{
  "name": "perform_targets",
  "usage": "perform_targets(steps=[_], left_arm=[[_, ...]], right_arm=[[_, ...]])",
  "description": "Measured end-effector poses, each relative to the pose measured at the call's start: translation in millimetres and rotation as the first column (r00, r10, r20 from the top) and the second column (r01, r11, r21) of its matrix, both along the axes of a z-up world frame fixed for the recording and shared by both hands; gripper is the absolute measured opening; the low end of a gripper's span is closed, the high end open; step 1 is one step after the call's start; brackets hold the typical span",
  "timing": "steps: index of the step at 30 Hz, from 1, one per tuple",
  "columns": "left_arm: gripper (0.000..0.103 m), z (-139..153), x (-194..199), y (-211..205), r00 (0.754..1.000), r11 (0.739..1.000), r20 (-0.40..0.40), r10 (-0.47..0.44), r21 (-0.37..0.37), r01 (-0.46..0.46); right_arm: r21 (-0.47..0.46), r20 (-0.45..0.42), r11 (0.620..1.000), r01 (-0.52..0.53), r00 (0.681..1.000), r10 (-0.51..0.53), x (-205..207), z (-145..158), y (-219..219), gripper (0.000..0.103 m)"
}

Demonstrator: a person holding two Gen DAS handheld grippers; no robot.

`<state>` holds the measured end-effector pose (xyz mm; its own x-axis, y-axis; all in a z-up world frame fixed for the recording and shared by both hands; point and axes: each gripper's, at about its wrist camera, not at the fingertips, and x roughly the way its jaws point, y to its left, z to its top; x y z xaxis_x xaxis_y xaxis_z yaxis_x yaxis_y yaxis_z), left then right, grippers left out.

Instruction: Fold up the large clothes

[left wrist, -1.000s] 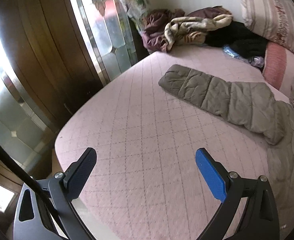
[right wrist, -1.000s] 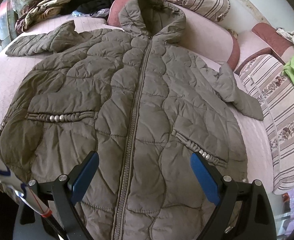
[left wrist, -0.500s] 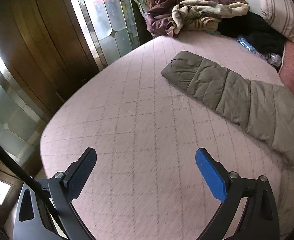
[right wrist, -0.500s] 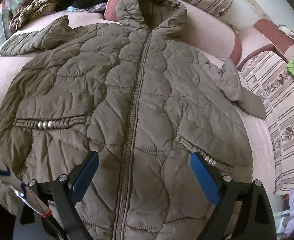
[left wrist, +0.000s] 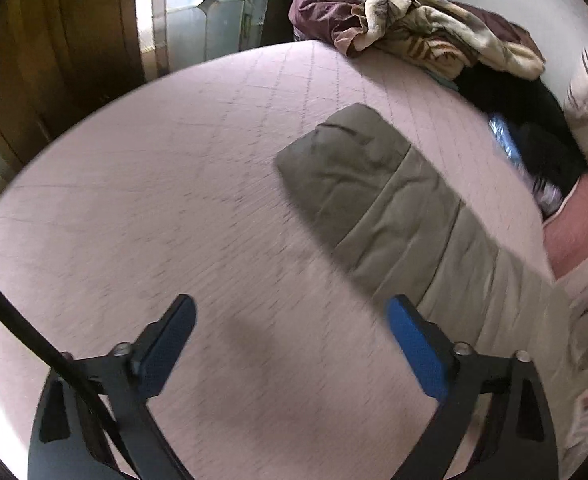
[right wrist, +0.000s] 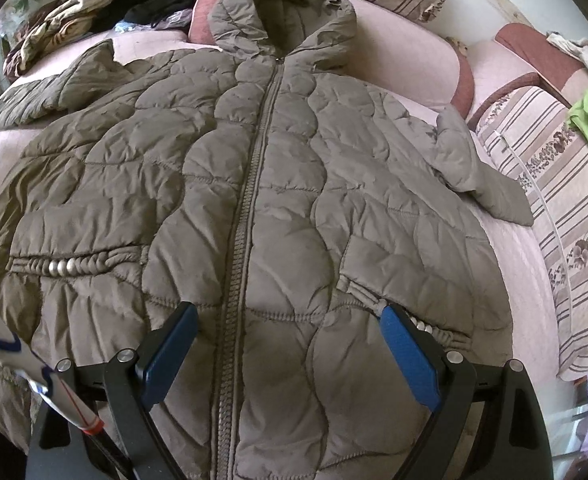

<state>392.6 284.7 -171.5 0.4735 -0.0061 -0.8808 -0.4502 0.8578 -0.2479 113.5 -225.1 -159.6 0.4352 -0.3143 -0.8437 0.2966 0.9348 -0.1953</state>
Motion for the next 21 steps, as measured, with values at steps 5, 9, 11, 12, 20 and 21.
perform_targets(steps=[5,9,11,12,20,21], left_arm=[[0.087,-16,30,11,0.999,0.994,0.009,0.048,-0.101,-0.046],[0.087,-15,50,13,0.997,0.993,0.037,0.07,-0.097,-0.066],[0.087,-16,56,14,0.995,0.992,0.039,0.089,-0.093,-0.085],[0.087,-17,61,14,0.995,0.993,0.037,0.092,-0.082,-0.089],[0.029,-9,88,-41,0.996,0.973,-0.09,0.016,0.231,0.005],[0.018,-5,88,-48,0.995,0.965,-0.102,0.006,0.263,0.021]], right_arm=[[0.007,0.02,1.0,0.019,1.0,-0.02,6,0,-7,0.095],[0.007,0.026,1.0,0.026,0.999,-0.026,10,-2,-10,0.095],[0.004,0.026,1.0,0.029,0.999,-0.029,12,-4,-11,0.095],[0.001,0.024,0.999,0.032,0.999,-0.032,13,-5,-12,0.095],[-0.024,0.012,0.999,0.039,0.999,-0.039,16,-10,-16,0.095],[-0.029,0.014,0.999,0.039,0.999,-0.038,15,-10,-16,0.095]])
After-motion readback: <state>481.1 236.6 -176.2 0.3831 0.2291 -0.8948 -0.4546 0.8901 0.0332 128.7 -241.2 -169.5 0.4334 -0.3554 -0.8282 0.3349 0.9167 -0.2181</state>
